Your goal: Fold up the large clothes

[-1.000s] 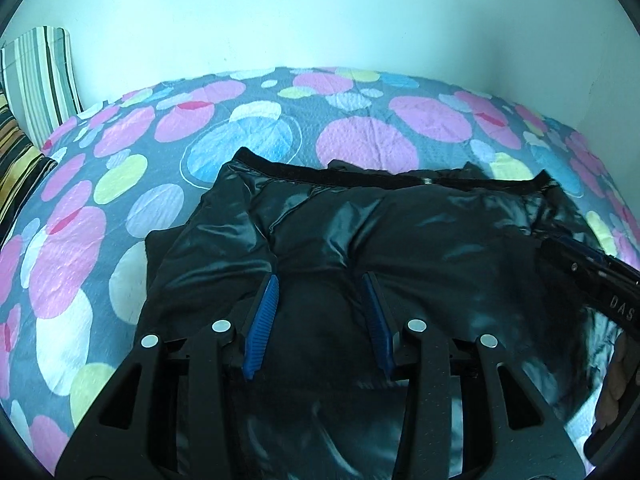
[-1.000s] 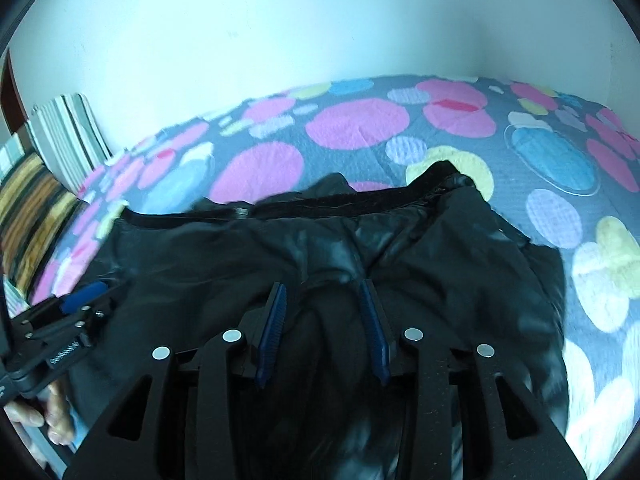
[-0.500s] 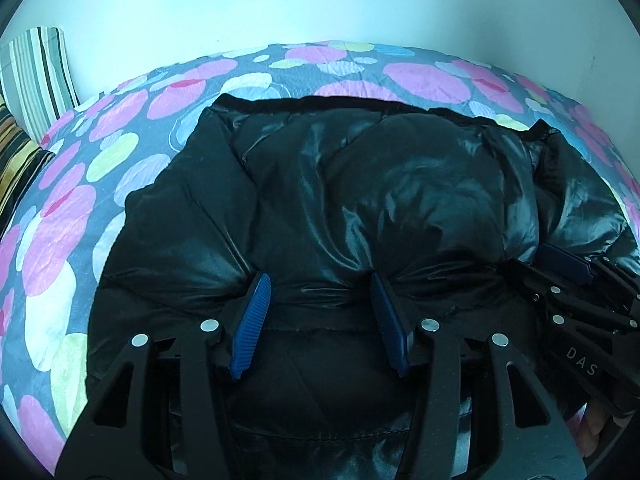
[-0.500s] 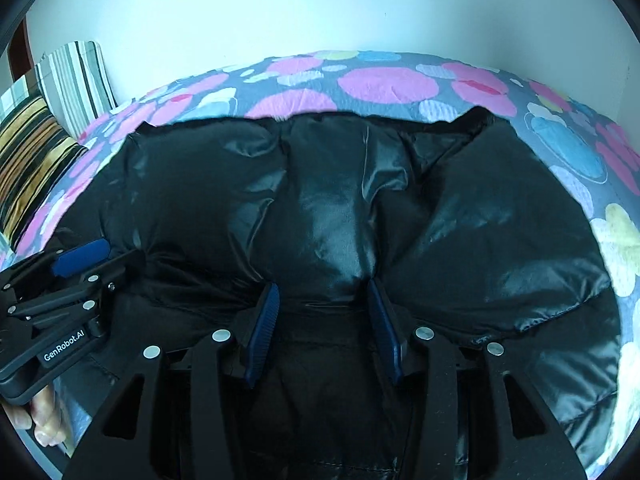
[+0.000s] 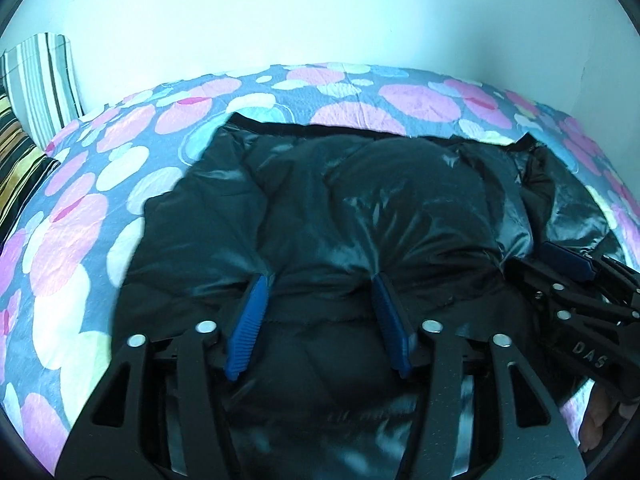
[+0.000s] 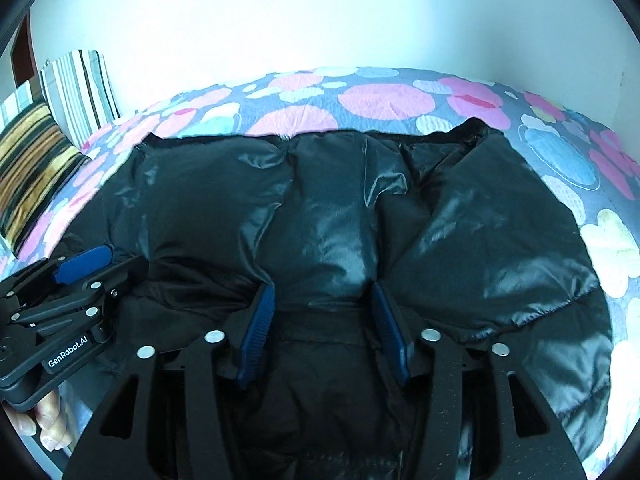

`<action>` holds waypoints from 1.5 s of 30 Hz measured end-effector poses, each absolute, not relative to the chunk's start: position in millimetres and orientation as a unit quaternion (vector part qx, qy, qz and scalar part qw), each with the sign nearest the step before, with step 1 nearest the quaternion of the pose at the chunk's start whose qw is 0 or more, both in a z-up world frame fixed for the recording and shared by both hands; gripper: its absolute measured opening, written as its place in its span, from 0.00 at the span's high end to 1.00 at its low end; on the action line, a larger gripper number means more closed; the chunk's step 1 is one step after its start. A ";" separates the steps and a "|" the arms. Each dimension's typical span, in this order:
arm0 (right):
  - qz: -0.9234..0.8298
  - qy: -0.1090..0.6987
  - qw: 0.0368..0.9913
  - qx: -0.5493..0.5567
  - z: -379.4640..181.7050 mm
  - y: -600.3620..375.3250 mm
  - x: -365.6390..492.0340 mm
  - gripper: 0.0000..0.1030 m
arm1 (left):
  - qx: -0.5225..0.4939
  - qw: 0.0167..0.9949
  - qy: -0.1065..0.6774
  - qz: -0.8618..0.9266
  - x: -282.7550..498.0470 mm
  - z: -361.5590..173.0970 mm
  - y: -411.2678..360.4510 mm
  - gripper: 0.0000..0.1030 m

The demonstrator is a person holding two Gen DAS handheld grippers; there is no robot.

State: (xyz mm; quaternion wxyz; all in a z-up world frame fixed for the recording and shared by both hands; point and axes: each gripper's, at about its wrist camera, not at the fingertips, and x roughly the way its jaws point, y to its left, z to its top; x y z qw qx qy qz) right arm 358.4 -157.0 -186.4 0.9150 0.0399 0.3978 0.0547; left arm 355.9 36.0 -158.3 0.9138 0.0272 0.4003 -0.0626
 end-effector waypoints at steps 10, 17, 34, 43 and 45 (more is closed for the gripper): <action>0.054 0.352 0.931 0.086 -142.3 -191.4 305.6 0.31 | -0.039 0.922 0.384 -0.020 316.4 -136.1 108.3 0.23; -0.006 0.364 0.923 0.128 -148.6 -255.1 287.1 0.28 | -0.108 0.903 0.416 -0.025 309.1 -156.4 160.5 0.17; -0.003 0.411 0.895 0.170 -194.7 -282.2 299.3 0.19 | -0.187 0.864 0.456 -0.102 326.6 -190.1 157.0 0.11; -0.005 0.415 0.889 0.191 -202.8 -287.3 301.5 0.17 | -0.214 0.849 0.467 -0.124 334.7 -199.9 158.5 0.16; -0.002 0.420 0.884 0.207 -208.5 -288.5 303.3 0.17 | -0.222 0.843 0.471 -0.135 335.8 -200.8 157.3 0.26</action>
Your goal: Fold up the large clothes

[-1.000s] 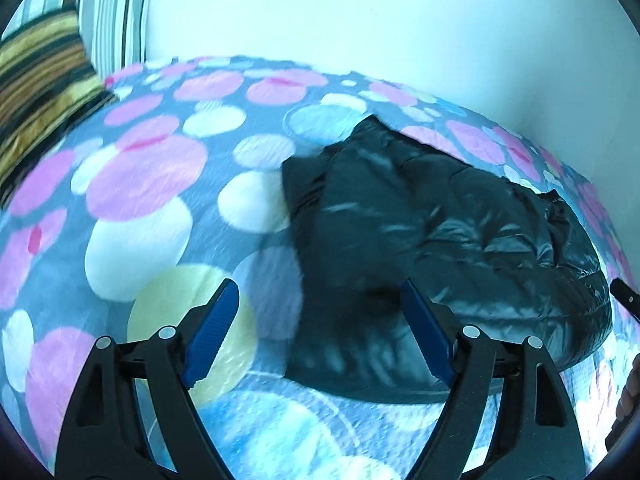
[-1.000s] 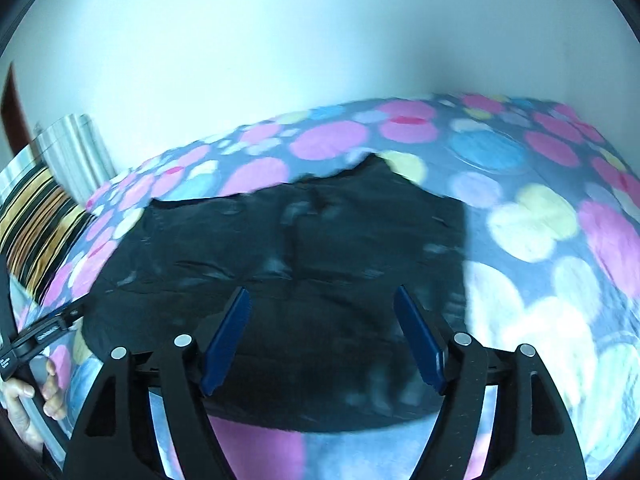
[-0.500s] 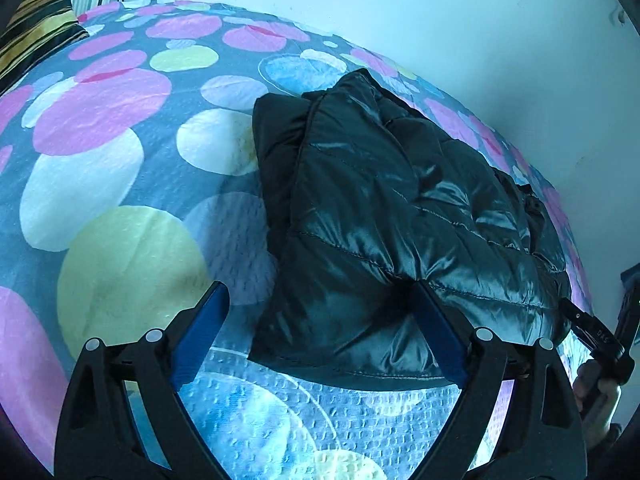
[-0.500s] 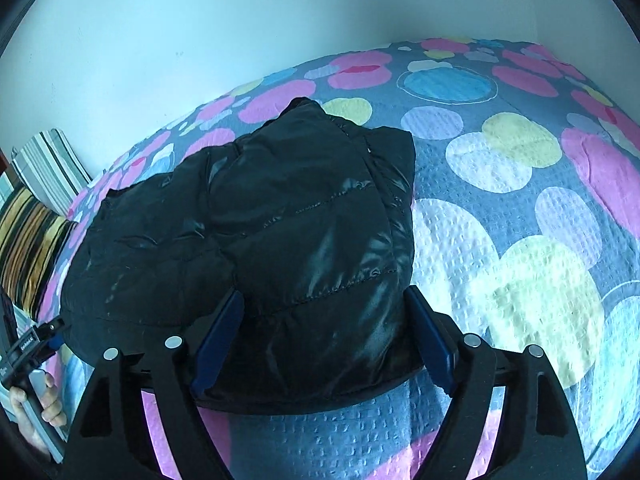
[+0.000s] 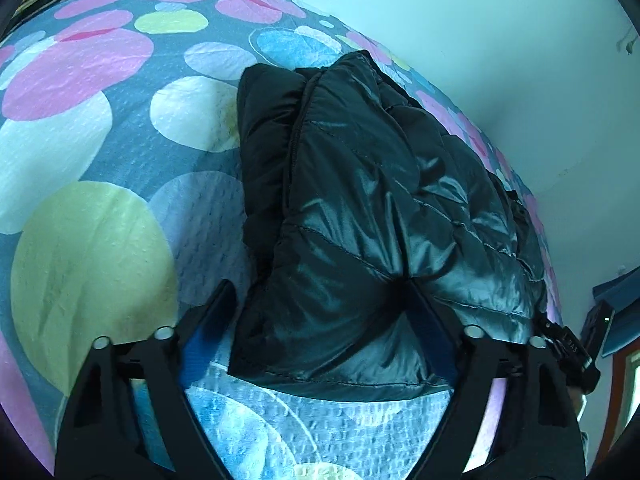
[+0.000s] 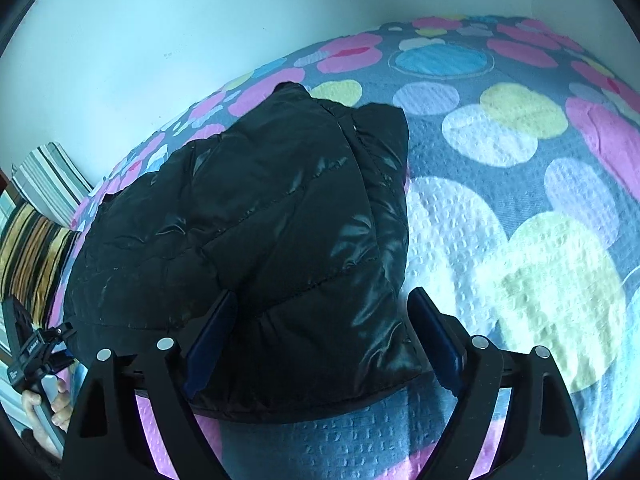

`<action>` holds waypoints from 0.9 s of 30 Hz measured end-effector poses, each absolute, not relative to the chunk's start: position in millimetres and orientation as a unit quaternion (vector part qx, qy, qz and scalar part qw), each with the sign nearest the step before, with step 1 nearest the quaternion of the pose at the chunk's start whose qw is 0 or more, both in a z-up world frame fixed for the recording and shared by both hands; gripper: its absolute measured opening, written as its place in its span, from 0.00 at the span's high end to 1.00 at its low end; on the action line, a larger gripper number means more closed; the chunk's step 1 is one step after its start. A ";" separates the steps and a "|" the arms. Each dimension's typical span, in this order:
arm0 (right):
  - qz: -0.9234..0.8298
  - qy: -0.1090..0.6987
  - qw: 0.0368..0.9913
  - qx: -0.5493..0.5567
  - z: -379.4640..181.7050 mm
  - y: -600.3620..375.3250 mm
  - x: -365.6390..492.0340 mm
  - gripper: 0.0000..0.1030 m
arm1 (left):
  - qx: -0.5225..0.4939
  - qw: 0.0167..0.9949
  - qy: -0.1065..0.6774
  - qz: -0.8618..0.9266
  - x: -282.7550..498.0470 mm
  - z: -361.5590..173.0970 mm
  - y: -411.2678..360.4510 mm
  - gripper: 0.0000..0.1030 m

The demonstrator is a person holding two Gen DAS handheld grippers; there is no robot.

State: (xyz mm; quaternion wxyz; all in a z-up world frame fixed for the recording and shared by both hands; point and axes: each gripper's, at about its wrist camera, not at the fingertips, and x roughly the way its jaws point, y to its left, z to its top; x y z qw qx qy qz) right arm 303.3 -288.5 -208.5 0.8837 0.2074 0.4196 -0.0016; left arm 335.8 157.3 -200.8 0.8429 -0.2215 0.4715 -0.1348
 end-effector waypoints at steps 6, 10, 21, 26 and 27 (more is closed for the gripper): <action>0.014 0.428 0.871 0.242 -221.0 -292.9 307.3 0.20 | -0.197 0.850 0.467 -0.140 334.6 -193.3 146.0 0.47; 0.034 0.425 0.869 0.251 -221.4 -289.4 306.2 0.46 | -0.186 0.856 0.459 -0.150 332.5 -185.9 138.6 0.68; 0.054 0.398 0.882 0.246 -203.9 -273.3 298.6 0.74 | -0.166 0.881 0.416 -0.154 316.1 -144.6 146.3 0.79; 0.077 0.401 0.882 0.237 -198.7 -256.3 290.1 0.74 | -0.162 0.885 0.414 -0.139 297.2 -139.8 169.9 0.79; 0.082 0.402 0.881 0.234 -198.2 -250.7 287.4 0.74 | -0.163 0.885 0.414 -0.135 293.1 -140.7 174.8 0.79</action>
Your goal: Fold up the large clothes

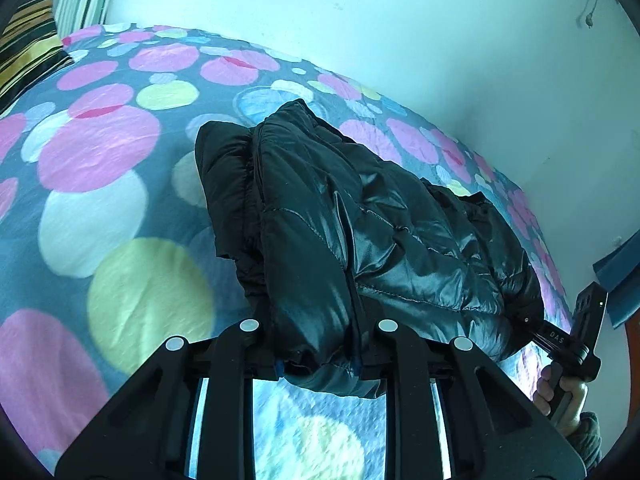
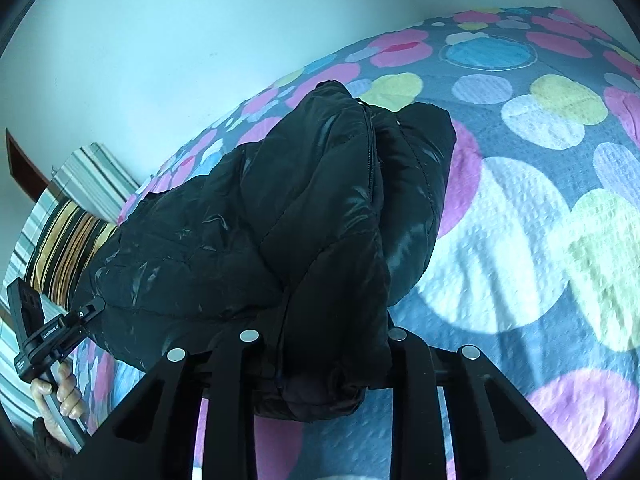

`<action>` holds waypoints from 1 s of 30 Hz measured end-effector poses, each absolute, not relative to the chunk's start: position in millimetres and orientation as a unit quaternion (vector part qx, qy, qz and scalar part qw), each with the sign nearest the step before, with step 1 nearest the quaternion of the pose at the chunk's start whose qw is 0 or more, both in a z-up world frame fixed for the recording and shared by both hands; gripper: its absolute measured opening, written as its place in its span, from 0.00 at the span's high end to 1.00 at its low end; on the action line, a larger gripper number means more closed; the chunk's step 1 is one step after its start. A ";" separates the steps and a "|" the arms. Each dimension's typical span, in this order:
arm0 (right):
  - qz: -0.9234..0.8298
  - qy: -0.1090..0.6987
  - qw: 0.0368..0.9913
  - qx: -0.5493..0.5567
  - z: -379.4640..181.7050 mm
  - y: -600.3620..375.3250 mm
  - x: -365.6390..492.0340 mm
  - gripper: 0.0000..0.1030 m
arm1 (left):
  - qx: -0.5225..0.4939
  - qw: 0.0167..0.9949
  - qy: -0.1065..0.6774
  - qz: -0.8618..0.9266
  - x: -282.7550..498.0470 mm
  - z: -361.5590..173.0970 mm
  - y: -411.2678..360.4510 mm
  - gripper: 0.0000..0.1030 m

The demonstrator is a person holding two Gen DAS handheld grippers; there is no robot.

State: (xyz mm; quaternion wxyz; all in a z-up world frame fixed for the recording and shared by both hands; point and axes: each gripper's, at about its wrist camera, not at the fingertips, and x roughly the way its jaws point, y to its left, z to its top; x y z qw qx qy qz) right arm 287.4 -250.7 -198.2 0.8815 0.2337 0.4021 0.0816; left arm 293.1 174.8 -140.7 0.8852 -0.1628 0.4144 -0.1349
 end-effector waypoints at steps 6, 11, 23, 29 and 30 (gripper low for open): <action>0.109 0.408 0.880 0.219 -197.2 -221.5 271.9 0.74 | -0.168 0.887 0.416 -0.108 254.0 -146.8 204.2 0.79; 0.125 0.410 0.878 0.213 -196.0 -204.5 254.0 0.74 | -0.174 0.888 0.414 -0.095 230.2 -147.9 222.1 0.79; 0.146 0.419 0.873 0.203 -198.0 -191.9 221.7 0.74 | -0.171 0.889 0.415 -0.085 185.3 -152.5 239.0 0.79; 0.151 0.420 0.872 0.202 -201.7 -188.1 213.4 0.74 | -0.172 0.889 0.417 -0.078 179.5 -156.8 242.4 0.79; 0.151 0.420 0.872 0.201 -202.2 -187.9 212.7 0.74 | -0.171 0.889 0.416 -0.078 179.3 -156.8 242.8 0.79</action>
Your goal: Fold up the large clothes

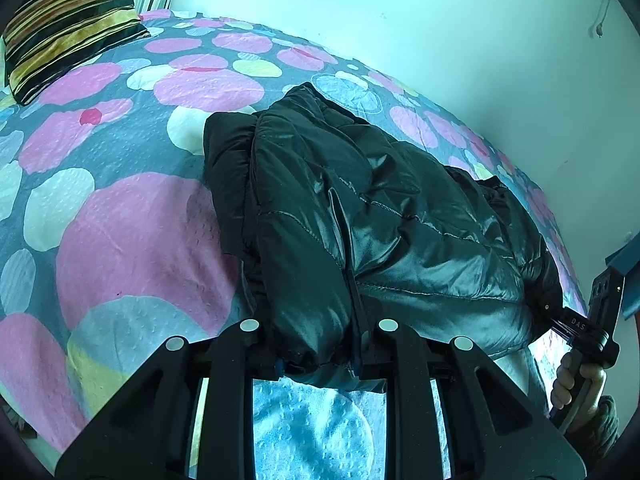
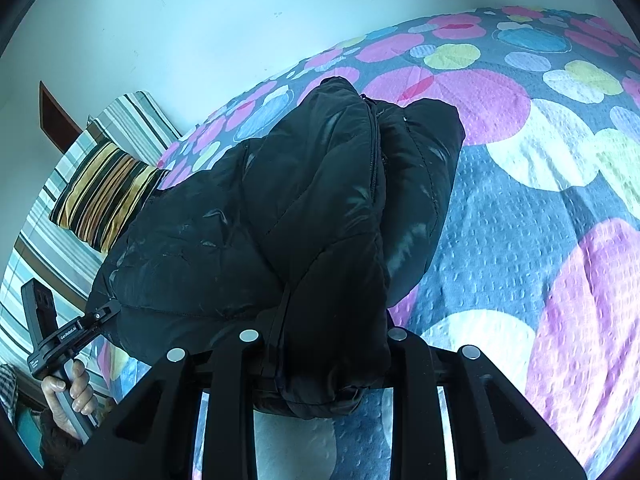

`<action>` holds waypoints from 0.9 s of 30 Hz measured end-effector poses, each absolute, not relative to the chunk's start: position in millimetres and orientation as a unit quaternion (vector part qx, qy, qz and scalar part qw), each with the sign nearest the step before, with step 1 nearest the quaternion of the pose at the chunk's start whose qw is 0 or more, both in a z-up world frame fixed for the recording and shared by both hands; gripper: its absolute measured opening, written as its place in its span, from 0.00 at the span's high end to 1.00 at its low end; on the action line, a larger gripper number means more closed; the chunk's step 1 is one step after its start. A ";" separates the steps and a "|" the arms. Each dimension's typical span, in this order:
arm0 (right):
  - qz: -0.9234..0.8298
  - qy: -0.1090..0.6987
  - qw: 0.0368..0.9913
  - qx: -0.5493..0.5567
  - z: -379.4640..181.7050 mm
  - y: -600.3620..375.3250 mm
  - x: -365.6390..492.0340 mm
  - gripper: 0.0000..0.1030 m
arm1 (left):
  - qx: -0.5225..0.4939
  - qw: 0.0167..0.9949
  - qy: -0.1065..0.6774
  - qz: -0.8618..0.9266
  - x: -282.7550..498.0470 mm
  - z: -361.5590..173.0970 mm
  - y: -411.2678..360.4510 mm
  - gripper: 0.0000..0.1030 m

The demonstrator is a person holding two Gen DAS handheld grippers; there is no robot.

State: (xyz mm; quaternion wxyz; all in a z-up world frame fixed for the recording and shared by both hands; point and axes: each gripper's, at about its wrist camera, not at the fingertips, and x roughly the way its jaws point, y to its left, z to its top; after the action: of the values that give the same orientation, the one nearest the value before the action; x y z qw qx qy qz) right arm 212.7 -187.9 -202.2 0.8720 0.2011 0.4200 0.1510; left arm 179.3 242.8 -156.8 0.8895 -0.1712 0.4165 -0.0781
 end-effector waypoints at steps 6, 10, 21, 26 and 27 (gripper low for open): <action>0.151 0.420 0.871 0.203 -207.7 -187.7 210.2 0.74 | -0.173 0.889 0.417 -0.079 177.5 -159.9 243.5 0.79; 0.150 0.420 0.872 0.203 -209.4 -188.3 209.7 0.73 | -0.177 0.888 0.417 -0.080 176.3 -161.9 244.5 0.79; 0.148 0.420 0.872 0.205 -209.1 -187.3 206.5 0.73 | -0.182 0.887 0.418 -0.081 173.7 -163.8 246.8 0.78; 0.146 0.422 0.872 0.202 -208.2 -188.5 207.7 0.66 | -0.167 0.889 0.418 -0.080 174.1 -162.5 245.5 0.73; 0.144 0.422 0.872 0.200 -207.9 -188.7 207.6 0.64 | -0.165 0.889 0.419 -0.078 174.4 -161.8 245.3 0.70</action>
State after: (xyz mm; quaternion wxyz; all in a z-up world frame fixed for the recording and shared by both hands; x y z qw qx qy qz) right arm 207.6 -188.7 -207.9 0.8722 0.2002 0.4223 0.1441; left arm 174.4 245.3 -161.8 0.8895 -0.1652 0.4189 -0.0780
